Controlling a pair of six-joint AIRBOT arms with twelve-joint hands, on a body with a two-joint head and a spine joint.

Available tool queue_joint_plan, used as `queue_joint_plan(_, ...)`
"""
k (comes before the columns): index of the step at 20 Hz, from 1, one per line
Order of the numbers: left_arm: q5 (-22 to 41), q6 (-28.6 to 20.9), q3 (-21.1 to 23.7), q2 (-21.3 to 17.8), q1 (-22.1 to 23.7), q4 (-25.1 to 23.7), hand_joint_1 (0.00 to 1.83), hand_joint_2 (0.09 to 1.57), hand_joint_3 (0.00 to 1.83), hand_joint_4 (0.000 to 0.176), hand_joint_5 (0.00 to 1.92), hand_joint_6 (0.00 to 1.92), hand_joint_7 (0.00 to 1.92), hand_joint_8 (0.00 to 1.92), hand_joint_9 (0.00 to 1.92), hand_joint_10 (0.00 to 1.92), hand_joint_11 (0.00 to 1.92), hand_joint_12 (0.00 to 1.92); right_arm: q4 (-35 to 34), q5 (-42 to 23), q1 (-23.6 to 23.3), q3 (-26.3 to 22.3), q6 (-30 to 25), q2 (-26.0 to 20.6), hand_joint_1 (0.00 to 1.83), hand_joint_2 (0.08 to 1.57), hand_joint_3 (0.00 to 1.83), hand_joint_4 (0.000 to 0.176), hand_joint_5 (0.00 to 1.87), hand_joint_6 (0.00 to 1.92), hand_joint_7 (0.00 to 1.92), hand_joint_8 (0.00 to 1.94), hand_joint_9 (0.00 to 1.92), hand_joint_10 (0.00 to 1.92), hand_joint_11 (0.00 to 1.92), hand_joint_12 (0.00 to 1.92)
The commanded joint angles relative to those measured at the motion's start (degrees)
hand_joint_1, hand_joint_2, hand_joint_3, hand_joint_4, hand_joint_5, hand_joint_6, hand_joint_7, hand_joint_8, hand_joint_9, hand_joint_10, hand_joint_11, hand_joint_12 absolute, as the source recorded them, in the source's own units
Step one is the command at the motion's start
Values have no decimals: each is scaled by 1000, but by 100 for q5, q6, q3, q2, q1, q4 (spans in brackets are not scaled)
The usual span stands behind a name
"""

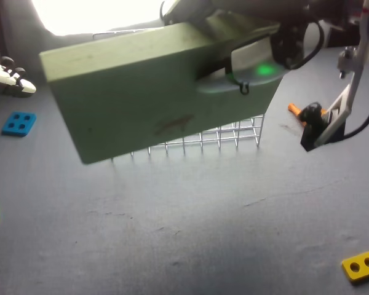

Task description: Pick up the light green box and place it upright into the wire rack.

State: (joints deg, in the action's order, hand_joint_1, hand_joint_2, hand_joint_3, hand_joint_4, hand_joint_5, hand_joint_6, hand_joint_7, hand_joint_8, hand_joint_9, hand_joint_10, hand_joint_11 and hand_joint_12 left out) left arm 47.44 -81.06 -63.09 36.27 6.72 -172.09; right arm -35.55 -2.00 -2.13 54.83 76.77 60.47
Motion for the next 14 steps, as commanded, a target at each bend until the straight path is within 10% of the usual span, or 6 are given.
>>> queue_joint_plan(1,-470,7,13,20,30,-48,230,1376,0,0,88,5,144,1,196,0,0,817,-19,-629,-120,42,-35,-7,1207,1192,1,0,823,1078,878,1364,672,1400,320,1851)
queue_joint_plan(14,-470,6,-4,58,46,-48,186,1386,3,0,73,1,138,0,187,1,0,729,-105,-1103,-51,666,-29,440,1213,1192,0,0,839,1041,868,1397,644,1465,322,1870)
